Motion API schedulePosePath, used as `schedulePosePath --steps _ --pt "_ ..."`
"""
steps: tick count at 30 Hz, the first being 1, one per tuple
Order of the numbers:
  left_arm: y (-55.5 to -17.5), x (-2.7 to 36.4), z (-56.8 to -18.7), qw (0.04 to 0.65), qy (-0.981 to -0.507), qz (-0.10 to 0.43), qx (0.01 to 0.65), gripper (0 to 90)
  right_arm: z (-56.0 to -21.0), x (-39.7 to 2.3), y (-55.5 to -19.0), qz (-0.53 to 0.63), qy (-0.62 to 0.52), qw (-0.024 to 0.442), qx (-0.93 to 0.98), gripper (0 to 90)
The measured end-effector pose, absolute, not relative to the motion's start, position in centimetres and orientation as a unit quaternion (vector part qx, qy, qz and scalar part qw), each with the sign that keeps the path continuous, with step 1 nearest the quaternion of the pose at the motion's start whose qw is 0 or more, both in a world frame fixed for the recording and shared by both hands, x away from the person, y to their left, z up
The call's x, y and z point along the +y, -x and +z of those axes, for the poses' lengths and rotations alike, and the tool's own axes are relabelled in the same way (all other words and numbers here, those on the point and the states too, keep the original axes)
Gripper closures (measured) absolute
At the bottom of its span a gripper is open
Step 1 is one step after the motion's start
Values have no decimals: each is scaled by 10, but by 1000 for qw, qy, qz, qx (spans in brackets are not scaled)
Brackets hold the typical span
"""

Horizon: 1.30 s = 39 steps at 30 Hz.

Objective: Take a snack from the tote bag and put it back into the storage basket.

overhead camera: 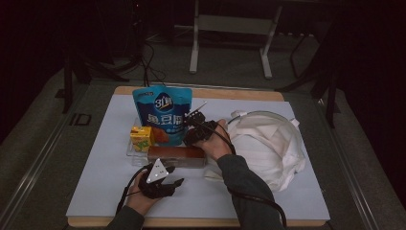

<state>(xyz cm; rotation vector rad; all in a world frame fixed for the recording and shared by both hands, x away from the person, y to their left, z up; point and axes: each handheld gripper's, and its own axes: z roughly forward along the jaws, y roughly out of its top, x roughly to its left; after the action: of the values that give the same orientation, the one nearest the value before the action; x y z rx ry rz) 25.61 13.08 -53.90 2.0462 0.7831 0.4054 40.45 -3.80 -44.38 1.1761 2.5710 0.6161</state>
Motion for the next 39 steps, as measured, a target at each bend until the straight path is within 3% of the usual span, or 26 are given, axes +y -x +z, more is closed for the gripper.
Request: schedulePosePath --steps 13,24,39 --pt "-256 131 -539 440 -824 164 315 443 -420 -51 -399 245 -395 137 875 248" --pt "-256 131 -539 440 -824 164 316 442 -405 -66 -390 265 -385 149 871 344" --pt "-256 131 -539 440 -824 165 318 442 -400 -85 -383 288 -376 149 868 376"
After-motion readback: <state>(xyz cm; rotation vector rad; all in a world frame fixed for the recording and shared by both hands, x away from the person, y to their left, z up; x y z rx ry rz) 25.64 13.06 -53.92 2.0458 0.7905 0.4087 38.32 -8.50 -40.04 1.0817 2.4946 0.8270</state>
